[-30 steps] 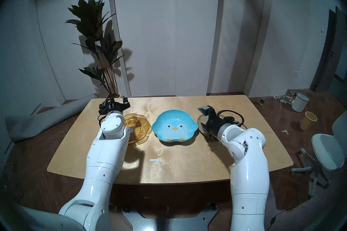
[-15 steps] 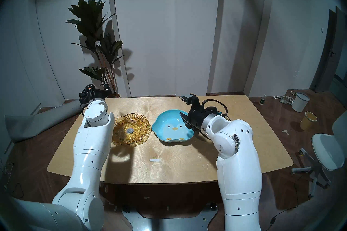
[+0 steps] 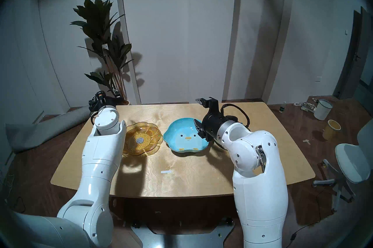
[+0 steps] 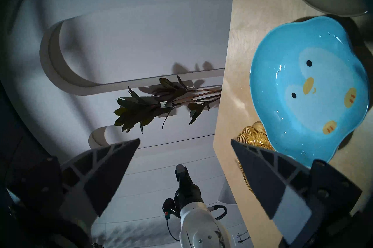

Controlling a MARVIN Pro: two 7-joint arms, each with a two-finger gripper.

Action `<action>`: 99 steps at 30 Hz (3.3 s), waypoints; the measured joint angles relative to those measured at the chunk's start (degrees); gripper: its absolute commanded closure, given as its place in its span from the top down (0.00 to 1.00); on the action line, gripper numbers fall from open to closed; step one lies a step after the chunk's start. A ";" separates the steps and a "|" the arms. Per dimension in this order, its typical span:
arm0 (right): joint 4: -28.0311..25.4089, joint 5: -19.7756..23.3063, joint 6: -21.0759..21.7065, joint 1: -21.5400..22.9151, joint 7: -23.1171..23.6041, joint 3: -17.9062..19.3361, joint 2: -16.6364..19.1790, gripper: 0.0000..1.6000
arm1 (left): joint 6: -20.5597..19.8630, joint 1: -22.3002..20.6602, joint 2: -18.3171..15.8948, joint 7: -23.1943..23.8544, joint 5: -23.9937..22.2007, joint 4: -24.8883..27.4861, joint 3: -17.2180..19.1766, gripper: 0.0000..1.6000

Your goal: Stack the plates into one stack

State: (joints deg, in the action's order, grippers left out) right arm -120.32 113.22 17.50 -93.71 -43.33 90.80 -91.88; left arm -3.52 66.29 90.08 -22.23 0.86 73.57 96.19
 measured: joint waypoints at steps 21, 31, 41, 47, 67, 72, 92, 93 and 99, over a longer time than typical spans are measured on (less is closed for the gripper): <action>-3.77 21.06 -21.59 -0.20 -9.16 -3.28 0.21 1.00 | 3.81 -4.90 -5.60 8.53 -3.16 -9.48 2.98 1.00; -8.24 23.09 -32.07 0.93 -20.76 0.75 2.01 1.00 | 5.89 -7.06 -6.65 10.88 -4.31 -13.53 2.58 1.00; -8.82 23.67 -35.00 4.23 -32.67 5.41 8.87 1.00 | 6.86 -7.18 -6.58 11.56 -4.67 -13.61 1.77 1.00; -4.39 25.27 -34.84 7.30 -39.27 7.61 12.68 1.00 | 7.10 -6.73 -6.23 11.76 -4.89 -12.96 1.41 1.00; 13.26 34.52 -27.92 18.82 -41.85 6.87 24.02 1.00 | 7.12 -5.03 -5.37 11.09 -5.79 -10.97 1.79 1.00; 18.19 37.30 -26.42 21.41 -41.85 3.87 25.48 1.00 | 7.12 -4.65 -5.32 10.55 -5.99 -10.32 2.09 1.00; 29.21 47.46 -22.62 30.45 -41.84 -8.52 31.11 1.00 | 7.01 -3.41 -4.87 8.63 -6.71 -8.14 2.89 1.00; 29.46 47.92 -22.54 30.74 -41.84 -9.00 31.40 1.00 | 7.01 -3.35 -4.85 8.55 -6.74 -8.06 2.95 1.00; 30.96 50.34 -22.00 32.11 -41.84 -12.38 33.44 1.00 | 6.96 -2.93 -4.76 7.97 -6.99 -7.55 3.28 1.00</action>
State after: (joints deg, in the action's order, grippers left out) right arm -89.36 163.57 -4.49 -61.60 -85.16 78.42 -58.44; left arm 3.44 63.36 85.32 -14.25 -6.13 66.02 99.47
